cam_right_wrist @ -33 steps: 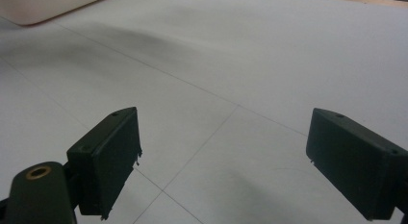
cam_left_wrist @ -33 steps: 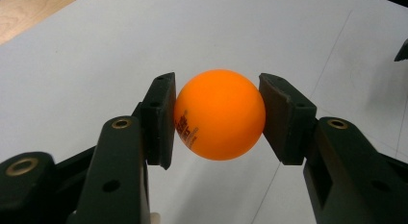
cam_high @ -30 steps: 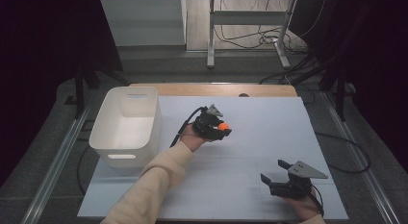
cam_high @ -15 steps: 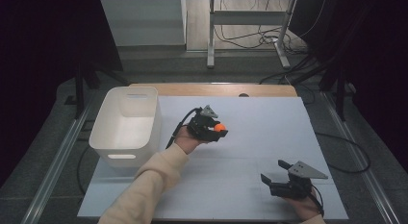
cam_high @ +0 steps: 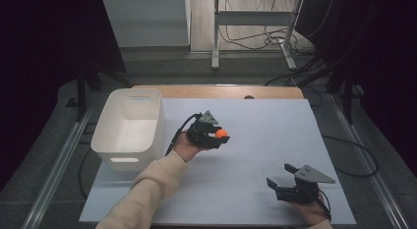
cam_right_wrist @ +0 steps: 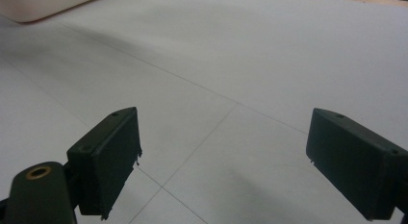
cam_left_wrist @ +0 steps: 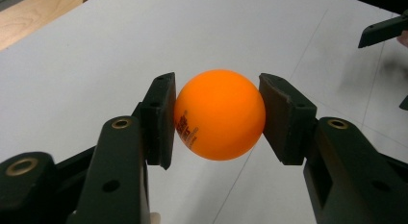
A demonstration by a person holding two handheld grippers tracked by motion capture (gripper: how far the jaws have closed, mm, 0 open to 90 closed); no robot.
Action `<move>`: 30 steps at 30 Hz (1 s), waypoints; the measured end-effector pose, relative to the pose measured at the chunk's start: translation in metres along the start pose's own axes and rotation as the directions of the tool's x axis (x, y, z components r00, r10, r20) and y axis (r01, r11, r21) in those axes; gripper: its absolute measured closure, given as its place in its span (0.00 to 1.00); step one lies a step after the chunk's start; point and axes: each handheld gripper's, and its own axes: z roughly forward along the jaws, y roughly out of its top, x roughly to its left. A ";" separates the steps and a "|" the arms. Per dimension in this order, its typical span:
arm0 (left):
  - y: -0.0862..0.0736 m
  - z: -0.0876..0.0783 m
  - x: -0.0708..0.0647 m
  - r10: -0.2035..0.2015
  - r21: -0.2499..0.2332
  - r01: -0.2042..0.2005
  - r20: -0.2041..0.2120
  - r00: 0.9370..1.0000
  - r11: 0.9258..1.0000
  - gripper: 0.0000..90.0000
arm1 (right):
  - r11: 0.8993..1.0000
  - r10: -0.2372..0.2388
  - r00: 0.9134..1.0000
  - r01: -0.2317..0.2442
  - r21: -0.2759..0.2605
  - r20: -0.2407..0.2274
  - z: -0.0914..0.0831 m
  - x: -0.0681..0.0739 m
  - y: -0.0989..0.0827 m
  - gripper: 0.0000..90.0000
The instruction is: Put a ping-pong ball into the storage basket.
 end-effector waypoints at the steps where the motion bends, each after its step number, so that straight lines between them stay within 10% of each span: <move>1: 0.000 -0.002 0.000 0.004 -0.002 -0.004 -0.001 1.000 1.000 0.56 | 1.000 0.000 1.000 0.000 -0.001 0.000 0.000 0.000 0.000 0.14; 30: -0.006 -0.044 -0.002 0.001 -0.072 -0.002 -0.009 1.000 0.997 0.56 | 1.000 -0.001 1.000 0.001 0.001 0.005 0.000 0.000 0.000 0.13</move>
